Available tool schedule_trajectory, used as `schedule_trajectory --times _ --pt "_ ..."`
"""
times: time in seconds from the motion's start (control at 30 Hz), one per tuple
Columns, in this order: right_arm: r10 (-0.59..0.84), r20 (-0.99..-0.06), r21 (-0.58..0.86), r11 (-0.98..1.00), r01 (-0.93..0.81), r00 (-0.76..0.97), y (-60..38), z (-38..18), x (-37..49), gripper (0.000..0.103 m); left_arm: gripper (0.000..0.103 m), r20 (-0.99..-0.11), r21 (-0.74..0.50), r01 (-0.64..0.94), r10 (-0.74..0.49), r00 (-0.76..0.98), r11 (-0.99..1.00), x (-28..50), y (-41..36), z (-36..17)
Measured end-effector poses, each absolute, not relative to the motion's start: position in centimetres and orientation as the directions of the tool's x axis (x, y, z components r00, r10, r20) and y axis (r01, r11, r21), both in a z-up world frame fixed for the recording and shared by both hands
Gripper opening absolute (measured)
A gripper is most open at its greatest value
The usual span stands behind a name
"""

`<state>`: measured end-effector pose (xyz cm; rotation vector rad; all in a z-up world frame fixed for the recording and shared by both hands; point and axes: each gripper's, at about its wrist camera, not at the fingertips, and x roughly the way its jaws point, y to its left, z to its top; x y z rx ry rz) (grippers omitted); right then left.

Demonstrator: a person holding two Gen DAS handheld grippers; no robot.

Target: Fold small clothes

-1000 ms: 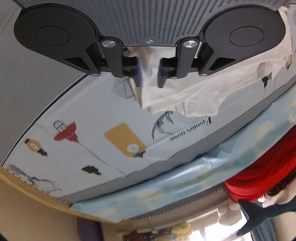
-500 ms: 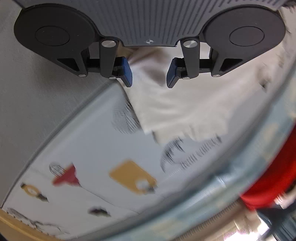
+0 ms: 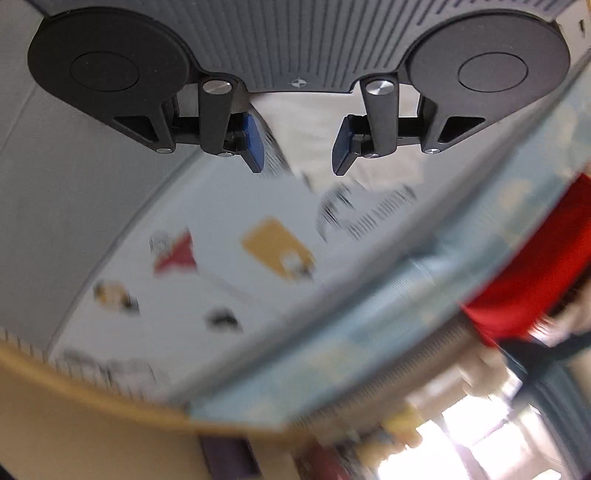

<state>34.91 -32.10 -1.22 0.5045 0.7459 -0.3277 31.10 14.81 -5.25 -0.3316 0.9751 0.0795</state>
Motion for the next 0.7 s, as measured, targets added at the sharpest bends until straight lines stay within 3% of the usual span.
schedule_trajectory --times 0.17,0.3,0.4,0.47,0.53,0.7 --pt "-0.014 -0.615 0.358 0.886 0.295 0.789 -31.2 5.0 28.2 0.043 0.032 -0.767 -0.257 -0.142 -0.113 0.631 0.956 22.3 15.6 -0.7" --pt "0.062 -0.603 0.337 0.924 0.183 0.795 -31.4 6.3 21.3 0.043 0.032 -0.748 -0.238 -0.076 -0.133 0.65 0.968 14.5 15.2 -1.5" --pt "0.081 -0.653 0.276 0.951 0.137 0.753 -31.2 4.0 16.8 0.043 0.032 -0.775 -0.245 -0.086 -0.142 0.616 0.966 10.2 15.6 -5.7" --pt "0.088 -0.701 0.252 0.959 0.13 0.708 -31.4 1.0 14.4 0.043 0.03 -0.847 -0.253 -0.168 -0.134 0.514 0.953 8.7 16.3 -8.6" --pt "0.06 -0.78 0.206 0.965 0.165 0.624 -32.0 -2.7 13.0 0.043 0.03 -0.835 -0.297 -0.162 -0.174 0.521 0.941 8.0 16.7 -9.6" --pt "-0.022 -0.845 0.097 0.976 0.193 0.534 -32.7 -7.2 11.3 0.042 0.032 -0.872 -0.309 -0.17 -0.208 0.442 0.936 8.0 17.0 -12.0"
